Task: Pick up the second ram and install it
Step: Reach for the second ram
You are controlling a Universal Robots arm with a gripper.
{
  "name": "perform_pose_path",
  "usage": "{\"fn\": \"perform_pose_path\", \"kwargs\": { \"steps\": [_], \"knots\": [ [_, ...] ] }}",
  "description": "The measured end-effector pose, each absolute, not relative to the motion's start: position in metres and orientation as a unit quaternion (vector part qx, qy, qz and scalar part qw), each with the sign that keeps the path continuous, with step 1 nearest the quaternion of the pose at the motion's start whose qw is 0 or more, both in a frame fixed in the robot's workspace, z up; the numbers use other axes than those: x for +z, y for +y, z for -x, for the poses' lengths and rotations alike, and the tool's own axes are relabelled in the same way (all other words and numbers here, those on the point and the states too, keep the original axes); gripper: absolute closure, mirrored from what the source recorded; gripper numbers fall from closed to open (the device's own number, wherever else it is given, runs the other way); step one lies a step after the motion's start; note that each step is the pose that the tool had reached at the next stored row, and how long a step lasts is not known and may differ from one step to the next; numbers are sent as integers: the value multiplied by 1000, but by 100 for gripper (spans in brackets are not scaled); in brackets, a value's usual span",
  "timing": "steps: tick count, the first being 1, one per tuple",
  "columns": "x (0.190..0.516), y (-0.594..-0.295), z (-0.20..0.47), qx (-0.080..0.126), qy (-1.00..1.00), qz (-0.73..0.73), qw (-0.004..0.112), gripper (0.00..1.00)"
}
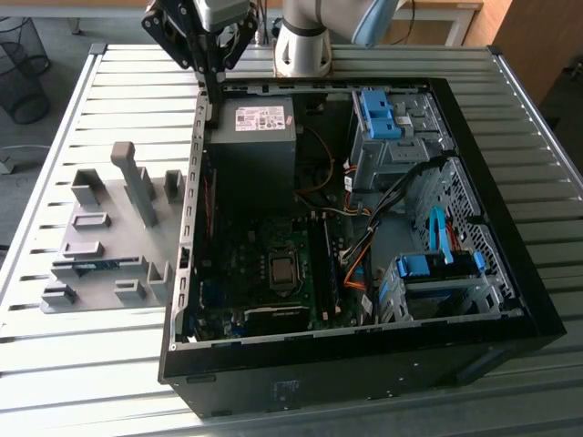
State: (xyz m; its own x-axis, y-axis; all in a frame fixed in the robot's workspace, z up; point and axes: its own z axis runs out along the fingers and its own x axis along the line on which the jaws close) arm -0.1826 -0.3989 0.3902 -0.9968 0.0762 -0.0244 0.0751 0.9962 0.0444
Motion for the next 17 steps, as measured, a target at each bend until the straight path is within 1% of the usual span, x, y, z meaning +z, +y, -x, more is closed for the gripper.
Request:
{"fn": "perform_pose_path", "kwargs": {
  "steps": [17],
  "knots": [
    [389,-399,207,22,999,-38,13,90]
  ]
}}
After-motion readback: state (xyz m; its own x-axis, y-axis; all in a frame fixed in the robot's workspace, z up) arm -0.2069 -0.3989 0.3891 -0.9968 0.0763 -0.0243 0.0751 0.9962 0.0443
